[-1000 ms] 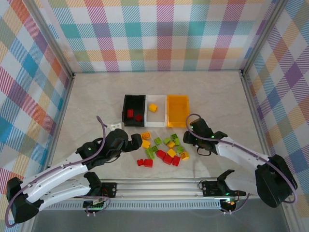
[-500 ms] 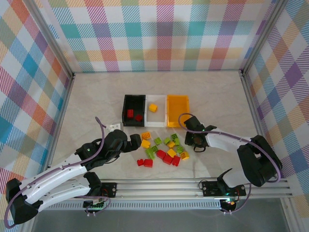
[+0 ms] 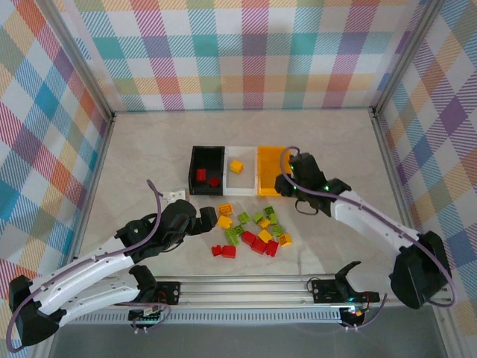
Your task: Sort the legos into containers by color
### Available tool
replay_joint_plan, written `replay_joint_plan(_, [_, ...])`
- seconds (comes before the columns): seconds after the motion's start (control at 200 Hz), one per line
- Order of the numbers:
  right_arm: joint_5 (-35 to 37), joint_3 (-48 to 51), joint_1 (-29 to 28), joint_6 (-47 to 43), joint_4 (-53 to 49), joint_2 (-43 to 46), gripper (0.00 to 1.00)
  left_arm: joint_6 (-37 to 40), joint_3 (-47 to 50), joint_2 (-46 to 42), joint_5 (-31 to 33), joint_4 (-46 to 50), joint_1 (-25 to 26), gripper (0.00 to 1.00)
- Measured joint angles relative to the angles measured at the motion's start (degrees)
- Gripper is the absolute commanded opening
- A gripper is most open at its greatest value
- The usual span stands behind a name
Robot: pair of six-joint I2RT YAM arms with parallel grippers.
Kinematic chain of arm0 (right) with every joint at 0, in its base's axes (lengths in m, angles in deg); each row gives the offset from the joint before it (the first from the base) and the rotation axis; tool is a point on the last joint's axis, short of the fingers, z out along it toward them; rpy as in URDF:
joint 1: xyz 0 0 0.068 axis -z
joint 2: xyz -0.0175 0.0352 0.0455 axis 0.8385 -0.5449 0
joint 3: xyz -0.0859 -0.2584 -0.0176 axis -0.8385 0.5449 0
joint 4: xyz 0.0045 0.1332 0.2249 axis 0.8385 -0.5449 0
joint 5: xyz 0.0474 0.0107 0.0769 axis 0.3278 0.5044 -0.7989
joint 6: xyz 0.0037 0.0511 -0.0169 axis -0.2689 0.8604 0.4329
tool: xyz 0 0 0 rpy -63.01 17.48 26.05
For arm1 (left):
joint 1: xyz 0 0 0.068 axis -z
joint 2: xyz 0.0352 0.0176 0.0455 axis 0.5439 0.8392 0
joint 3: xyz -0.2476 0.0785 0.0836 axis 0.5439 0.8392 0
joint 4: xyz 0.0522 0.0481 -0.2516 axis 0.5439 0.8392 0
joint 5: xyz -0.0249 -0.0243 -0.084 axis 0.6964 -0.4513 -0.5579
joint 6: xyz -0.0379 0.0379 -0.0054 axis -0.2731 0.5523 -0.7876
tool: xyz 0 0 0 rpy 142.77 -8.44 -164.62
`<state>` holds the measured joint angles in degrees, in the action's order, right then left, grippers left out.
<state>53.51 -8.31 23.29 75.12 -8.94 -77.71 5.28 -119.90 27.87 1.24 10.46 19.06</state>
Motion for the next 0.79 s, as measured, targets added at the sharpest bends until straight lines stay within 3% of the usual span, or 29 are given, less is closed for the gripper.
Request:
replay_joint_plan(0.245, [-0.20, -11.63, 1.68, -0.33, 0.07, -16.72, 0.34, 0.02, 0.00, 0.44, -0.35, 1.49, 0.00, 1.00])
replay_joint_plan(0.295, [-0.26, -13.73, 2.03, -0.31, -0.42, -19.89, 0.40, 0.02, 0.00, 0.46, -0.61, 1.51, 0.00, 1.00])
replay_joint_plan(0.375, [-0.26, -17.22, 2.25, -0.52, -1.77, -23.61, 0.61, 0.20, 0.00, 0.76, -0.94, 1.51, 0.00, 1.00])
replay_joint_plan(0.44, [-0.42, -19.69, 2.29, -0.55, -2.89, -25.09, 0.67, 0.28, 0.00, 1.18, -1.22, 1.53, 0.00, 1.00])
replay_joint_plan(0.615, [-1.36, -20.81, 2.23, -0.52, -4.28, -21.42, 0.71, 0.85, 0.00, 1.86, -2.54, 1.60, 0.00, 1.00])
replay_joint_plan(0.71, [-2.45, -16.44, 1.99, -0.11, -3.78, -14.10, 0.72, 1.79, 0.00, 3.06, -3.63, 1.42, 0.02, 1.00])
replay_joint_plan(0.795, [-3.96, -10.12, 1.49, 0.33, -3.10, -5.79, 0.72, 2.38, 0.00, 5.53, -4.15, 1.11, 0.33, 0.92])
